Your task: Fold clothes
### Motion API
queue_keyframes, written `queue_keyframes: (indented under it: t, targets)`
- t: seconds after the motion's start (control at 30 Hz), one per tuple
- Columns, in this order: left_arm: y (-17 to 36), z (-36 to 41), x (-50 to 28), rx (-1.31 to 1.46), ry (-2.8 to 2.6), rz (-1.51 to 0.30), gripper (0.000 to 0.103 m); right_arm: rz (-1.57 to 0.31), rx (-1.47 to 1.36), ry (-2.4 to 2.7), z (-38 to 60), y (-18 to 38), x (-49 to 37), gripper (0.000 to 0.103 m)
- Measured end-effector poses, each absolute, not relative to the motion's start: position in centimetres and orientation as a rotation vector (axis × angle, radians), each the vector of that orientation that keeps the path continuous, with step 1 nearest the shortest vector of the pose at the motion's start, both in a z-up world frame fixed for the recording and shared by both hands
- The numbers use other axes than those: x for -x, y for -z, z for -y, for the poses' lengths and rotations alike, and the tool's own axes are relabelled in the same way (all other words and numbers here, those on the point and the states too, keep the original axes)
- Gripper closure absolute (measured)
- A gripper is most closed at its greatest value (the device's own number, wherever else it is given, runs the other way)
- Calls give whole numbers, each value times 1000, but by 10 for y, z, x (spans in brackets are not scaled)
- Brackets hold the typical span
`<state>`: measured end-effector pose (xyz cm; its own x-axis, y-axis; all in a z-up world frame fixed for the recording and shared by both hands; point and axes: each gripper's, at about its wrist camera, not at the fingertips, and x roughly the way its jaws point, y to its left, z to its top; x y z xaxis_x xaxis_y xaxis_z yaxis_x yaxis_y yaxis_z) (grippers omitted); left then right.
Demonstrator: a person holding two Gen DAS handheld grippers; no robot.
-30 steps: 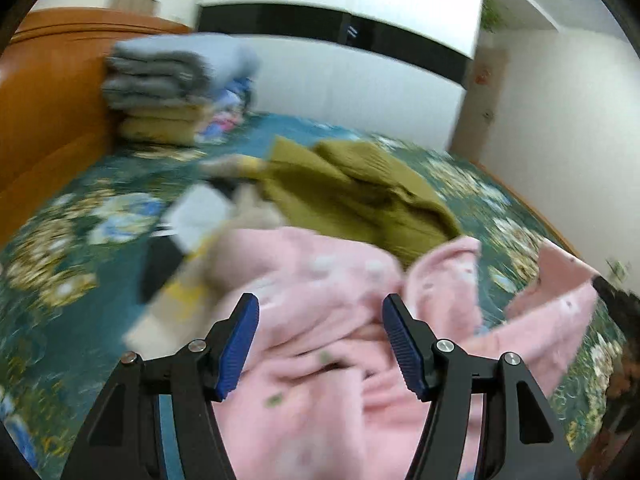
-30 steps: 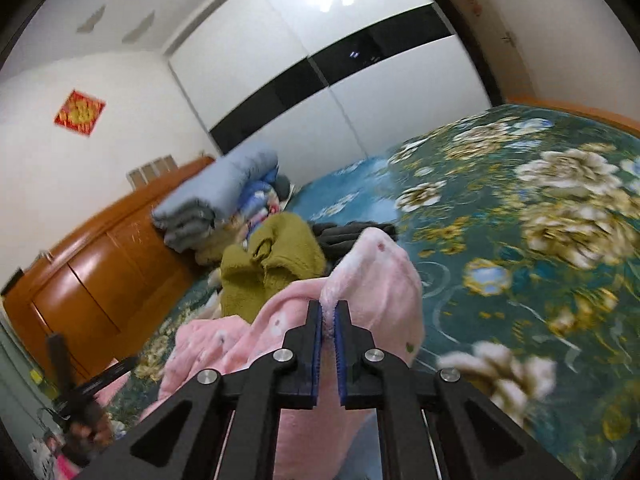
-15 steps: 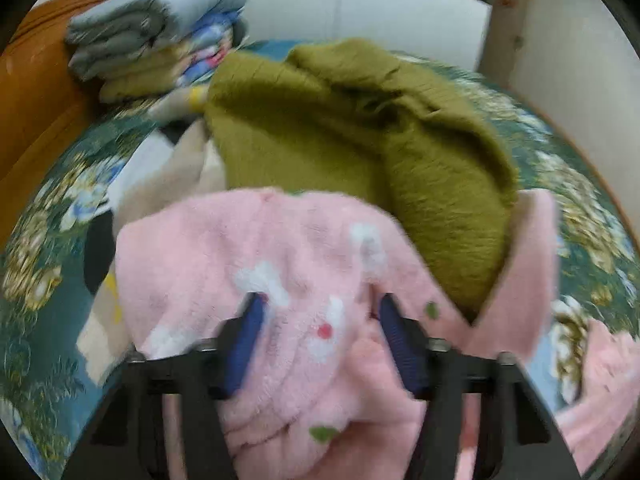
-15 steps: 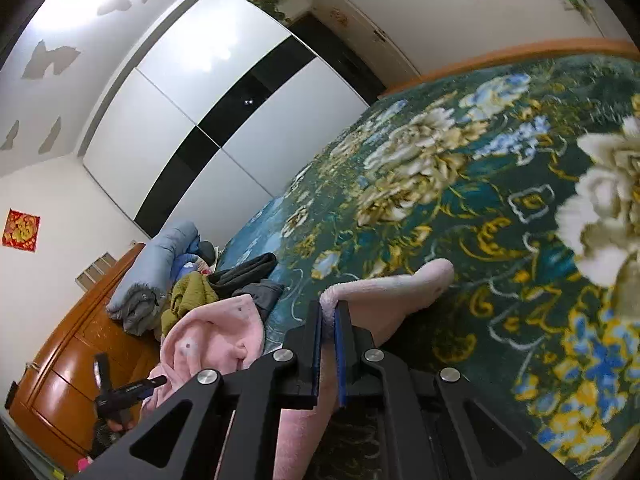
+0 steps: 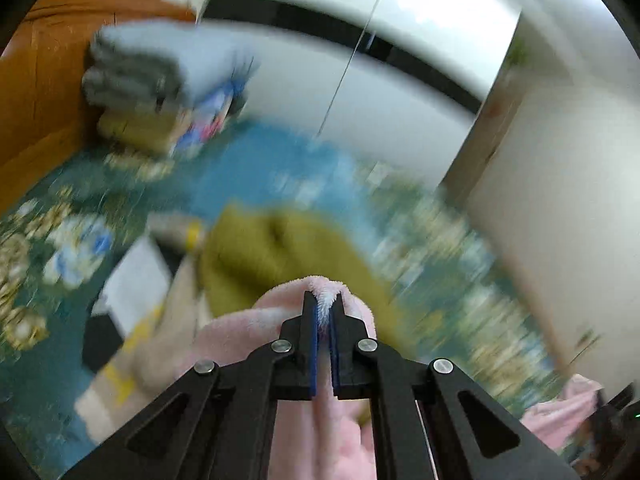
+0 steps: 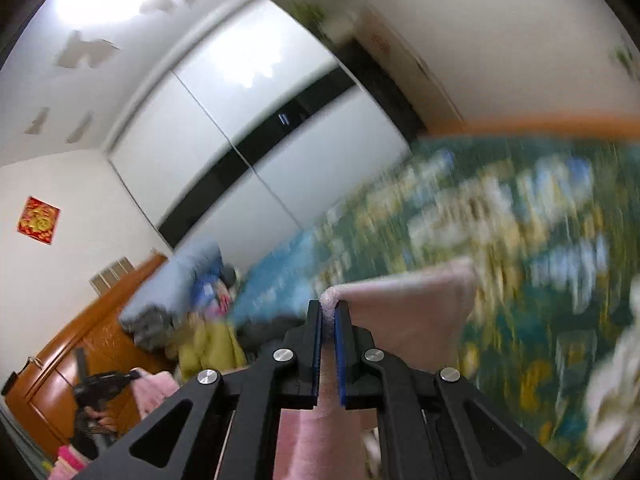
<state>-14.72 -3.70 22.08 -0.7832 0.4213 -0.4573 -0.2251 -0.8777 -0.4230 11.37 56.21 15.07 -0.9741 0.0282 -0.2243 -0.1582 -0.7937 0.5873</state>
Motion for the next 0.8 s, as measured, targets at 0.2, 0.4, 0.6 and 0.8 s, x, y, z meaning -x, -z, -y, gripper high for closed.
queue_keyframes:
  t: [0.2, 0.4, 0.6, 0.8]
  targets:
    - [-210, 125, 86, 628, -2621, 683, 98, -749, 32, -2829, -583, -202, -191, 96]
    - [-39, 174, 57, 1083, -2568, 908, 98, -919, 406, -2625, -620, -78, -220, 96]
    - [70, 191, 23, 1337, -2434, 1183, 98, -1140, 660, -2431, -629, 32, -230, 96]
    - [57, 197, 0, 1335, -2483, 1180, 96, -1145, 655, -2432, -632, 40, -245, 96]
